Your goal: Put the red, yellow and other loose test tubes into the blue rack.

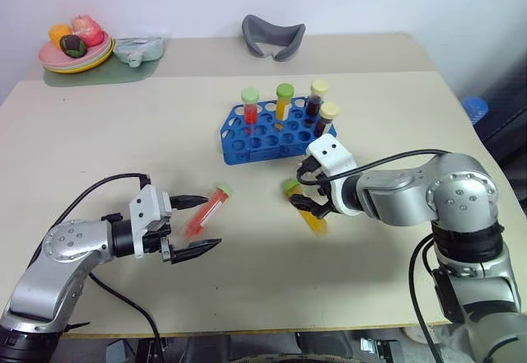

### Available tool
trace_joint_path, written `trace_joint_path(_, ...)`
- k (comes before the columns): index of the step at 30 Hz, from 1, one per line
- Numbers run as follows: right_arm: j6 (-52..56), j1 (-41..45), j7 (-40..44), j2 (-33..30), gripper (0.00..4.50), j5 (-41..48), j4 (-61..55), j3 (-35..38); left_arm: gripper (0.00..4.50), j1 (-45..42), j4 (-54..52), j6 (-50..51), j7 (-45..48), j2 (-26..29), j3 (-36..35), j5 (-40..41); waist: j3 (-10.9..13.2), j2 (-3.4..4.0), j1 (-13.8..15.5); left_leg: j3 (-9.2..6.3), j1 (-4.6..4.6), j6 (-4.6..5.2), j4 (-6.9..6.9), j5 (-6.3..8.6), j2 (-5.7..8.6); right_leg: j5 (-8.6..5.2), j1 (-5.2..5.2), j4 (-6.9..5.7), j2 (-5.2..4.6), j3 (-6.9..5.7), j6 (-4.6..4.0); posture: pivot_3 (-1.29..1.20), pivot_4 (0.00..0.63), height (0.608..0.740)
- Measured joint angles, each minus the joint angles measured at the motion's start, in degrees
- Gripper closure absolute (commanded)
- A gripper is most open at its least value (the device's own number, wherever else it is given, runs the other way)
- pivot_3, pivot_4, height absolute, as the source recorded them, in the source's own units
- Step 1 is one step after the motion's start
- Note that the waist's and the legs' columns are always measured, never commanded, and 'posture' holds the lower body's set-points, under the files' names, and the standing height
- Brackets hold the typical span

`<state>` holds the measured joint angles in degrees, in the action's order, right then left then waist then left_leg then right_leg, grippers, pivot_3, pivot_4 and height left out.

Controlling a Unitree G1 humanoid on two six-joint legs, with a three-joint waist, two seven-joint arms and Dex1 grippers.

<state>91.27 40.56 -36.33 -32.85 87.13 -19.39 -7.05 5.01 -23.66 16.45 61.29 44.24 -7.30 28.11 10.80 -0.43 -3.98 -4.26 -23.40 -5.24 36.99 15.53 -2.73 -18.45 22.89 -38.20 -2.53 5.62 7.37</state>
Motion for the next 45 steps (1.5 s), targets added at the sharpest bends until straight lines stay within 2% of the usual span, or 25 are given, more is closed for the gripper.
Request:
trace_joint_path(6, -12.7, 4.0, -17.0, -5.7, 0.06, 19.9, 5.1, -13.3, 0.0, 1.5, -0.3, -1.7, -0.2, 0.0, 1.3, -1.3, 0.0, 0.01, -0.1, 0.0, 0.0, 0.01, 0.01, 0.01, -0.01, 0.0, 0.02, -0.02, 0.0, 0.01, 0.0, 0.0, 0.15, 0.74)
trace_joint_path(9, -17.2, 6.1, -21.8, -6.8, 0.06, 23.9, 6.4, -17.2, 0.0, 1.1, -1.4, -1.5, -0.6, 0.0, 1.6, -1.2, 0.0, 0.0, -0.1, 0.01, -0.01, 0.01, 0.01, 0.01, -0.01, 0.0, 0.02, 0.0, 0.0, 0.01, 0.0, 0.0, 0.15, 0.74)
trace_joint_path(13, -20.4, 7.1, -24.5, -6.9, 0.06, 24.6, 8.4, -19.9, 0.0, -0.5, -1.8, 0.0, -1.8, 0.0, 2.0, -1.2, 0.0, 0.0, 0.0, 0.0, -0.02, 0.01, 0.01, 0.01, -0.01, 0.0, 0.02, 0.0, 0.01, 0.01, 0.0, 0.0, 0.15, 0.74)
trace_joint_path(16, -21.3, 7.2, -25.1, -7.0, 0.9, 24.6, 9.8, -20.7, 0.0, -1.8, -1.9, 1.0, -2.5, 0.0, 2.2, -1.2, 0.0, 0.0, -0.1, 0.0, -0.02, 0.02, 0.0, 0.01, -0.01, 0.0, 0.03, 0.0, 0.02, 0.01, 0.0, 0.0, 0.15, 0.74)
trace_joint_path(21, -21.7, 7.3, -25.4, -7.0, 3.35, 24.7, 10.7, -21.4, 0.0, -2.9, -1.9, 1.8, -2.8, 0.0, 2.4, -1.1, 0.0, 0.0, 0.0, 0.0, -0.02, 0.02, -0.01, 0.01, -0.02, 0.0, 0.04, 0.0, 0.03, 0.01, 0.0, 0.0, 0.15, 0.74)
trace_joint_path(30, -21.7, 9.1, -24.9, -7.2, 3.35, 24.4, 10.3, -22.0, 0.0, -1.3, 1.6, -1.3, -1.5, 0.0, 2.3, -1.5, 0.0, 0.02, -0.1, 0.01, -0.04, 0.02, -0.02, 0.01, -0.02, 0.0, 0.1, -0.01, 0.03, 0.02, -0.01, 0.0, 0.15, 0.74)
trace_joint_path(32, -21.6, 10.5, -20.4, -7.4, 3.35, 21.2, 7.5, -20.8, 0.0, -0.7, 2.4, -2.4, -1.4, 0.0, 2.3, -1.9, 0.0, 0.03, 0.0, 0.01, -0.07, 0.02, -0.04, 0.01, -0.03, -0.01, 0.15, -0.02, 0.04, 0.02, -0.01, 0.0, 0.15, 0.74)
trace_joint_path(35, -25.2, 11.0, -8.5, -6.7, 3.35, 10.4, -0.2, -15.5, 0.0, 0.0, 3.2, -3.5, -1.6, -0.1, 1.9, -2.4, 0.0, 0.02, 0.1, 0.0, -0.11, 0.03, -0.09, 0.01, -0.03, 0.0, 0.19, 0.02, 0.05, 0.01, -0.01, 0.0, 0.15, 0.74)
trace_joint_path(38, -38.6, 7.2, 4.8, -3.7, 3.35, -6.0, -5.9, -8.0, 0.0, 0.4, 3.6, -3.6, -2.4, -1.1, 1.0, -2.4, 0.0, 0.0, 0.3, 0.01, -0.12, 0.03, -0.1, 0.02, -0.03, 0.0, 0.16, 0.08, 0.03, 0.0, 0.0, 0.0, 0.15, 0.74)
trace_joint_path(40, -46.0, 4.7, 12.0, -2.4, 3.35, -16.1, -6.4, -6.2, 0.0, 0.4, 3.9, -3.5, -2.9, -1.9, 0.7, -2.1, 0.0, 0.0, 0.4, 0.02, -0.12, 0.02, -0.08, 0.01, -0.02, 0.0, 0.14, 0.08, 0.02, 0.0, 0.0, 0.0, 0.15, 0.74)
trace_joint_path(42, -55.1, 1.3, 19.3, 0.5, 3.35, -28.1, -4.8, -6.4, 0.0, -0.8, 4.3, -3.2, -3.6, -3.1, 0.7, -1.3, 0.0, -0.01, 0.4, 0.03, -0.11, 0.02, -0.08, 0.01, -0.02, 0.0, 0.15, 0.06, 0.02, 0.0, 0.0, 0.0, 0.15, 0.74)
trace_joint_path(45, -68.4, -3.1, 25.7, 6.4, 3.35, -44.6, 2.3, -8.7, 0.0, -3.7, 5.2, -3.1, -4.7, -4.8, 0.7, -1.0, 0.0, -0.02, 0.0, 0.03, -0.08, 0.02, -0.06, 0.01, -0.02, 0.0, 0.14, 0.0, 0.05, 0.0, 0.0, 0.0, 0.15, 0.74)
